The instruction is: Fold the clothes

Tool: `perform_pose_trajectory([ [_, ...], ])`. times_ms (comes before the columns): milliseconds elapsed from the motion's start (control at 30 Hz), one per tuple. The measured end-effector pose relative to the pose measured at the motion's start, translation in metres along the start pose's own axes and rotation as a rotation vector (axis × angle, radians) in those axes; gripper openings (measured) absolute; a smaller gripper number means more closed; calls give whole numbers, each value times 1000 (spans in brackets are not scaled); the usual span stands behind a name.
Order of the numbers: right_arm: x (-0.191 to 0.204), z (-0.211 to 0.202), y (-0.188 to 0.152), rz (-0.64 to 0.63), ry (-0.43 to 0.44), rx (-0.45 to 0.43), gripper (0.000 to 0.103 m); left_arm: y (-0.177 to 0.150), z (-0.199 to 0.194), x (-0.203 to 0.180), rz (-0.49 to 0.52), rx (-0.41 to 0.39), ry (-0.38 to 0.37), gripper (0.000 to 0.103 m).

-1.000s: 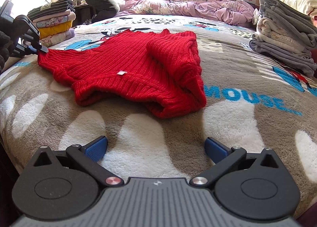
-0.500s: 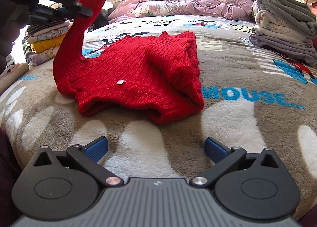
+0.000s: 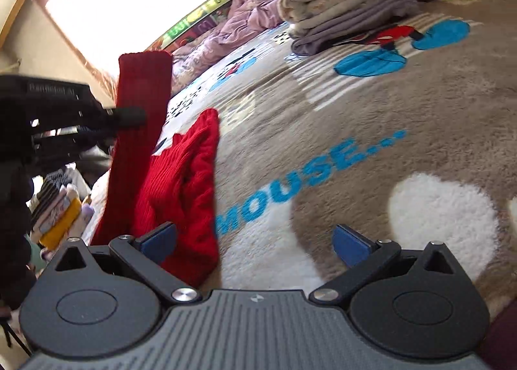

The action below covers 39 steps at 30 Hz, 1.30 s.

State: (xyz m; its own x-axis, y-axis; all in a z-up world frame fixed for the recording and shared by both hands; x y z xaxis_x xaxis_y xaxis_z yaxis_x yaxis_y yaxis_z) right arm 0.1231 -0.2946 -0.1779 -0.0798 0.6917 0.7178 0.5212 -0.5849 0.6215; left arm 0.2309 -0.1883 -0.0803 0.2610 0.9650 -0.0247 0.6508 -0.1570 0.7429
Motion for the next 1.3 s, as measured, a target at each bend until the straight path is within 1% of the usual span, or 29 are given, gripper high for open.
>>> perform_pose_trajectory([
  [33,-4,0,2,26,14,-9,102,-4,1,-1,12,6,-10,13],
  [67,-5,0,2,34,22,-12,102,-8,2,-2,24,13,-20,13],
  [100,-5,1,1,32,25,-10,101,-11,-9,6,6,-9,-34,13],
  [133,-5,2,1,30,29,-8,101,-9,-16,20,-34,-24,-43,13],
  [167,-6,3,1,31,38,-9,101,-8,-22,40,-83,-37,-32,12],
  [200,-6,4,1,35,47,-12,98,-7,-28,61,-133,-50,-20,13],
  [233,-6,6,1,40,55,-14,95,-8,-30,81,-167,-64,23,13],
  [267,-6,7,2,44,63,-17,93,-9,-33,101,-200,-78,68,12],
  [333,-7,10,2,54,79,-22,89,-16,-33,141,-250,-64,129,12],
  [400,-7,14,2,63,95,-26,83,-25,-33,170,-277,-58,170,12],
  [467,-7,17,3,72,111,-31,80,-32,-32,188,-274,-66,198,12],
  [567,-3,19,-1,55,113,-34,80,-46,-26,208,-297,-62,190,13],
  [633,-2,20,-2,41,111,-36,80,-55,-17,207,-289,-48,156,13],
  [700,-1,20,-3,31,112,-38,80,-59,-14,203,-228,-40,159,13],
  [733,-1,20,-3,28,113,-40,80,-57,-14,198,-190,-52,151,12],
  [800,-1,22,-2,32,122,-49,81,-51,-18,185,-136,-97,110,12],
  [867,-1,25,0,55,145,-62,85,-50,-15,176,-112,-126,58,12],
  [900,-1,26,1,67,157,-68,89,-50,-14,171,-95,-129,33,12],
  [967,-2,31,5,97,187,-78,91,-52,-11,157,-39,-134,-11,13],
  [1033,-5,37,10,125,214,-88,90,-60,-3,151,32,-83,-10,12],
  [1067,-7,40,14,139,225,-93,89,-71,9,151,75,-5,7,13],
  [1100,-9,43,16,144,224,-94,85,-82,19,154,117,48,43,15],
  [1133,-11,46,19,148,223,-96,81,-85,19,156,136,39,50,17],
  [1200,-15,53,22,143,219,-95,76,-81,10,160,112,37,33,17],
  [1233,-15,57,23,129,214,-88,73,-80,5,164,110,22,42,18],
  [1300,-13,62,23,104,211,-76,72,-76,-3,173,73,-9,58,17],
])
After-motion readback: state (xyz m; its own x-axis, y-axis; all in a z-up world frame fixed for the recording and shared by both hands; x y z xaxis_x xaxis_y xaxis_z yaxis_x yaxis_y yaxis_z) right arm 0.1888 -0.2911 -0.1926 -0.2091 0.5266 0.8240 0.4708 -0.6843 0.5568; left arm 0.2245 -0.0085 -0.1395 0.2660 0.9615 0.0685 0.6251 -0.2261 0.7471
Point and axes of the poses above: each gripper's, at about its wrist camera, not at the fingertips, and z roughly the way its jaws point, x to its left, y to its top, the point moved 8 cm from there along z, roughly the way its jaws point, and after that the axes turned 15 degrees about y, right-handed, at the moved point
